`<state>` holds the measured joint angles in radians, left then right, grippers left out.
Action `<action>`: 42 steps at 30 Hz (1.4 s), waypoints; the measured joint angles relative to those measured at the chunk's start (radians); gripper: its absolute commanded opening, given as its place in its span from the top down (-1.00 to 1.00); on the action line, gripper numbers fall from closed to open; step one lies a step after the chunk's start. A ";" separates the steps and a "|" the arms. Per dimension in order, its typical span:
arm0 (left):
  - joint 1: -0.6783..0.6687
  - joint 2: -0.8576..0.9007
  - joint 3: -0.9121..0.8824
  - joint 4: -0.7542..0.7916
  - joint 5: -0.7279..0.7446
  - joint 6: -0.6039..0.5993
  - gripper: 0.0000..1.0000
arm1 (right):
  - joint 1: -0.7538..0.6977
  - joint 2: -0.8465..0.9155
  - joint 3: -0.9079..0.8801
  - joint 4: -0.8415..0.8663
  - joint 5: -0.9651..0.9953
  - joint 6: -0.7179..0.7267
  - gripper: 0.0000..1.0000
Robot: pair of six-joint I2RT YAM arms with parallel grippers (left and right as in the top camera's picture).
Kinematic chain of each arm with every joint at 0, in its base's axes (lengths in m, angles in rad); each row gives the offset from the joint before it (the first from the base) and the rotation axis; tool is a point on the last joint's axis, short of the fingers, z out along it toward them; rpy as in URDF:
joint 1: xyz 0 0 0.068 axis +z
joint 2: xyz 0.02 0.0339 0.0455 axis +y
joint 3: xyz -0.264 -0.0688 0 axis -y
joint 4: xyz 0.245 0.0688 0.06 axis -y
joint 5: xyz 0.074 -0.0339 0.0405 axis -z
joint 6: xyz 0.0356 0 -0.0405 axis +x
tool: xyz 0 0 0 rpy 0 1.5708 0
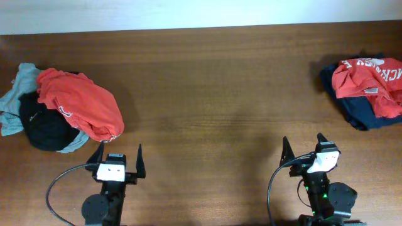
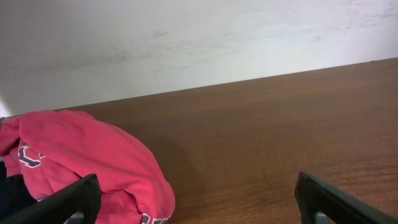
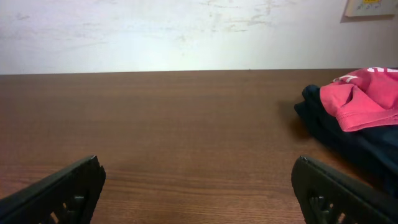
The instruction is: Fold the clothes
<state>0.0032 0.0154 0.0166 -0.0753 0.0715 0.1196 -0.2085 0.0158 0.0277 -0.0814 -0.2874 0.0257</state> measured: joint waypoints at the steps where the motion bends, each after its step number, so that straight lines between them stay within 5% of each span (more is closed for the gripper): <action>1: 0.000 0.000 0.000 0.000 0.000 0.000 -0.98 | 0.000 0.000 0.000 0.000 0.000 0.000 -0.98; 28: 0.000 0.000 0.000 0.000 0.000 0.000 -0.99 | 0.000 0.000 0.000 0.007 -0.048 0.001 -0.98; 42: 0.000 0.004 0.028 0.095 0.073 0.000 -0.99 | 0.000 0.034 0.063 0.043 -0.280 0.089 -0.98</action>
<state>0.0032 0.0193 0.0444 0.0193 0.1448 0.1196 -0.2085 0.0502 0.0910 -0.0387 -0.5671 0.1143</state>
